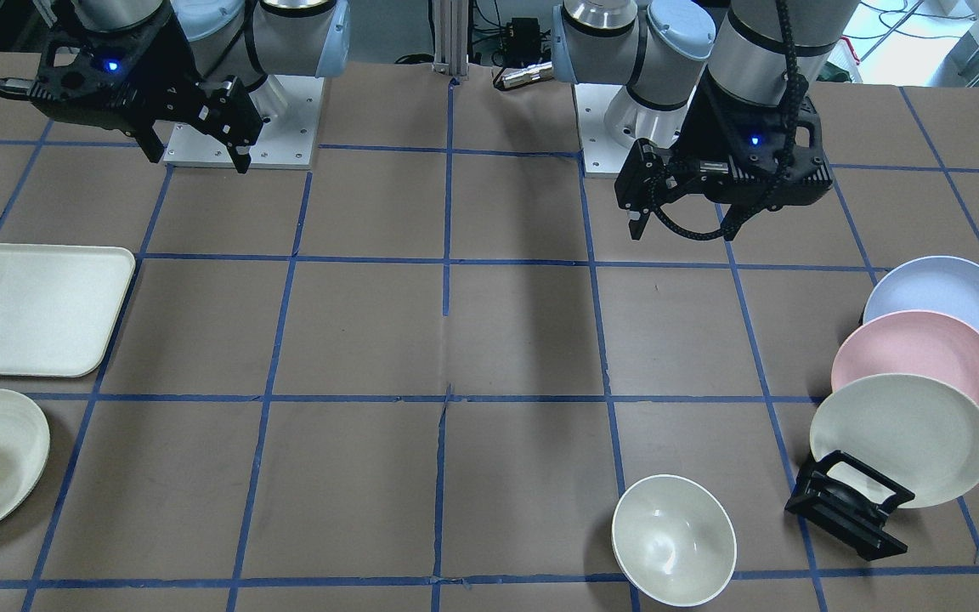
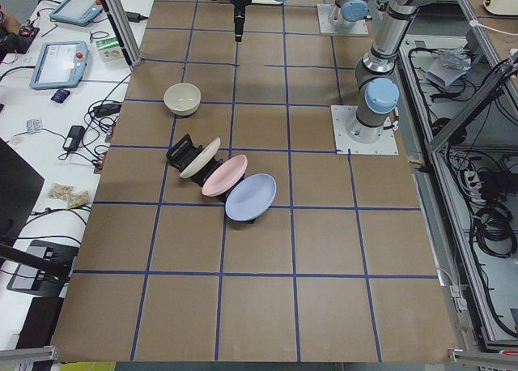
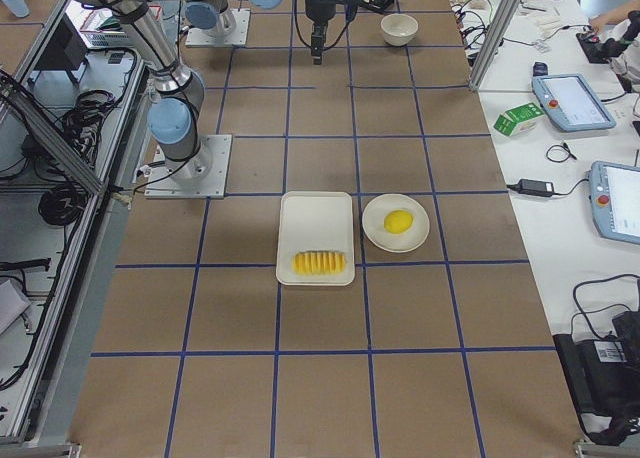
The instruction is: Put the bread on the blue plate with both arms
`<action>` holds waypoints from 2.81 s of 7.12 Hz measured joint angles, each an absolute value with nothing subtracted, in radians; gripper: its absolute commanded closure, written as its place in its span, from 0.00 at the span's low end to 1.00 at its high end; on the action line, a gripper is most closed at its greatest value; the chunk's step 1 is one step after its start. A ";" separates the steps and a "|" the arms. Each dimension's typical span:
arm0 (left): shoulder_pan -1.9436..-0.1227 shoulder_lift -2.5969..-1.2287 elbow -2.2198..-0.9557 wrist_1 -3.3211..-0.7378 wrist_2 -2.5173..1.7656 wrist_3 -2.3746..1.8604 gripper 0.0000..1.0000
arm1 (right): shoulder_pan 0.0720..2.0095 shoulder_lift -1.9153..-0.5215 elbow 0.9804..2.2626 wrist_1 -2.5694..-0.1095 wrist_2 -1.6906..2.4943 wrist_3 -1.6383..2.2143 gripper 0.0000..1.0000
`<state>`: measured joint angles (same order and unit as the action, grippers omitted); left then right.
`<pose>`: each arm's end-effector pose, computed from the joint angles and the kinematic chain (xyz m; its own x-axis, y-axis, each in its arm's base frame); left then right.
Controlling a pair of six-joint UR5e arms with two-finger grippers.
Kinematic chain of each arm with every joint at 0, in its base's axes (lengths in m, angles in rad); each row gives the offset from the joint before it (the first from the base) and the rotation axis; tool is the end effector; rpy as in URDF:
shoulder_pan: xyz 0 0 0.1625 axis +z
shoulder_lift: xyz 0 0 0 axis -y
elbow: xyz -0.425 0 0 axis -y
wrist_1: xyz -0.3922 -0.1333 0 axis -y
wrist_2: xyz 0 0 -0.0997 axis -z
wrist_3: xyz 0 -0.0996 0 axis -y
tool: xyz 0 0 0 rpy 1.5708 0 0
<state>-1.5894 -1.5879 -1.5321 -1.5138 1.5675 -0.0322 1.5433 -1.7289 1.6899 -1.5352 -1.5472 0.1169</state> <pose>-0.1430 -0.5040 0.5044 -0.9999 -0.0132 0.0058 -0.0137 0.9968 -0.0784 0.1239 -0.4286 0.4983 -0.9893 0.1438 -0.0238 0.1439 0.9896 -0.0006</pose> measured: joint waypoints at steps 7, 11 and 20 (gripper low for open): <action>-1.585 -1.586 -1.531 -1.513 1.569 -0.032 0.00 | 1.543 -1.726 1.692 -1.537 -1.546 0.117 0.00; -1.580 -1.584 -1.533 -1.513 1.571 -0.032 0.00 | 1.543 -1.725 1.692 -1.537 -1.548 0.117 0.00; -0.850 -1.580 -1.582 -1.543 1.570 -0.001 0.00 | 1.016 -1.690 1.843 -1.686 -1.586 -0.405 0.00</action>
